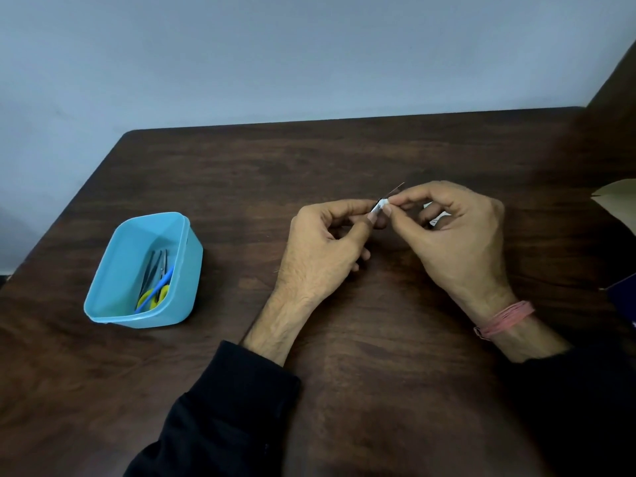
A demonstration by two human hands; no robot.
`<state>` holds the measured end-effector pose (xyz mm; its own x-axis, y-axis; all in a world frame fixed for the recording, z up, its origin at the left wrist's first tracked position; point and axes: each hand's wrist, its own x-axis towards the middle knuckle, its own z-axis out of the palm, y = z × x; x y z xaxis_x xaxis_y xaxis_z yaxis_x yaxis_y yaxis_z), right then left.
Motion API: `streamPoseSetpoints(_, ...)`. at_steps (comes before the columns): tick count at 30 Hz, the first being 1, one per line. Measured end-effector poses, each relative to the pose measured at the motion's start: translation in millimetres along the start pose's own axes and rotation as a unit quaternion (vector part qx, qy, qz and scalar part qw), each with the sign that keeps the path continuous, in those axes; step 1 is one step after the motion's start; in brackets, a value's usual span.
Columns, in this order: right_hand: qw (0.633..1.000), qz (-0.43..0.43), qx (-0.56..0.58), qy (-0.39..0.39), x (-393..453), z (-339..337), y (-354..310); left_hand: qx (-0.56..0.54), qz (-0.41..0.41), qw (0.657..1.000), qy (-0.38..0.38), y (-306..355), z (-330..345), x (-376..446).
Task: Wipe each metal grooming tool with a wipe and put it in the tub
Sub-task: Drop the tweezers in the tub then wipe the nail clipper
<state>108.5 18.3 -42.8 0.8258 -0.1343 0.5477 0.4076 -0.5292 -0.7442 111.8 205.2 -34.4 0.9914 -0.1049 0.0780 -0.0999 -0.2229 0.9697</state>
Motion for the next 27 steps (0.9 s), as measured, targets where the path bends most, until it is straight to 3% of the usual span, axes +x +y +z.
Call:
streamPoseSetpoints(8,0.999,-0.005,-0.007,-0.052,0.2,1.0,0.7,0.015,-0.004,1.0,-0.002,0.9,-1.3,-0.7)
streamPoseSetpoints(24,0.998,0.03,0.027,-0.039,1.7,0.9,2.9,0.009,0.003,1.0,-0.008,-3.8,-1.6,2.4)
streamPoseSetpoints(27,0.998,0.061,0.034,-0.004,4.3,0.0,6.0,-0.003,0.003,1.0,-0.012,-4.0,-1.3,3.6)
